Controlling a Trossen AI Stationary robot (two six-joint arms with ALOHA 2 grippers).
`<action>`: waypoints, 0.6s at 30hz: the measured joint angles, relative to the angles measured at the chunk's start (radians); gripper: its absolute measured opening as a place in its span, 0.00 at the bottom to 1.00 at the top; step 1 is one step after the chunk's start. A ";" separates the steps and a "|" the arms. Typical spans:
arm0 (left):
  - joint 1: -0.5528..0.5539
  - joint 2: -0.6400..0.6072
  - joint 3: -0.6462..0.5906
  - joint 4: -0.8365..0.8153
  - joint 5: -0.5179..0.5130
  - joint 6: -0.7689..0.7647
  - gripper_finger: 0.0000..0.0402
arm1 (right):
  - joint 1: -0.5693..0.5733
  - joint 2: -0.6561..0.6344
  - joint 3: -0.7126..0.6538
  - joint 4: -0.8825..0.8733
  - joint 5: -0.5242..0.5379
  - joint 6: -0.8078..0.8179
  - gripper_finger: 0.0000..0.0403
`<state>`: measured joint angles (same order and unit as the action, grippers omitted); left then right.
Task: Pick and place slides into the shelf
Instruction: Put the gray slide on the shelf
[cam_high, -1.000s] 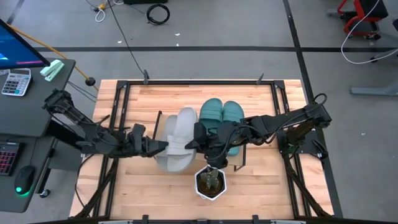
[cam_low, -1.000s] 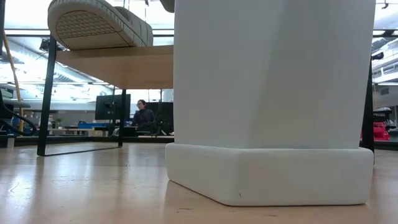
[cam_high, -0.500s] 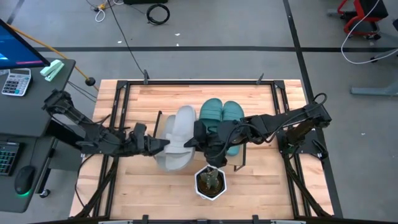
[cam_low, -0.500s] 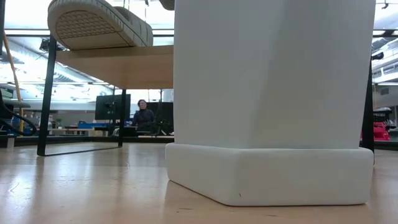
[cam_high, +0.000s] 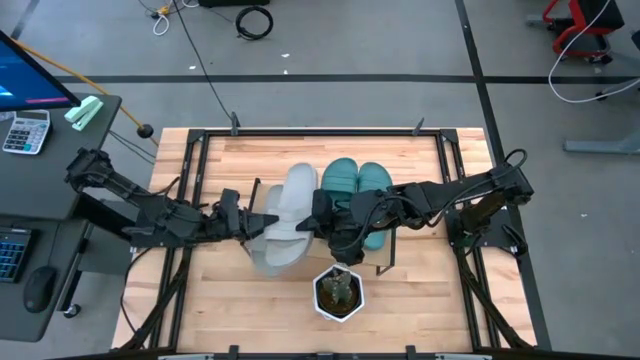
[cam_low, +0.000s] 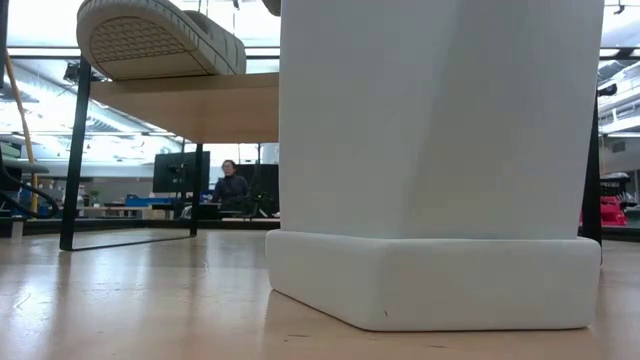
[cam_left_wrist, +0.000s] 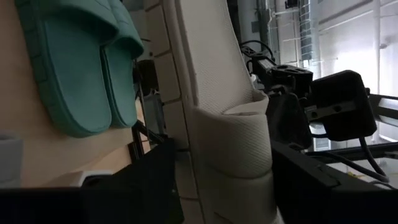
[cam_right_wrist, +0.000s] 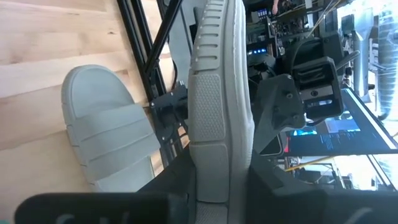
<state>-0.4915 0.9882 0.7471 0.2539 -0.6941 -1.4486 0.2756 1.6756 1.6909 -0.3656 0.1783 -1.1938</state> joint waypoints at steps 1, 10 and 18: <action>0.004 0.000 0.000 0.000 0.000 0.002 0.56 | -0.001 0.000 0.000 0.000 0.002 0.000 0.20; 0.019 0.000 -0.002 -0.008 -0.016 0.046 0.26 | -0.014 -0.001 0.000 0.003 0.000 -0.001 0.20; 0.020 0.001 -0.002 0.001 -0.040 0.100 0.13 | -0.027 -0.001 0.001 0.011 0.017 0.068 0.38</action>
<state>-0.4717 0.9894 0.7456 0.2546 -0.7345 -1.3487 0.2489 1.6749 1.6917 -0.3551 0.1950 -1.1260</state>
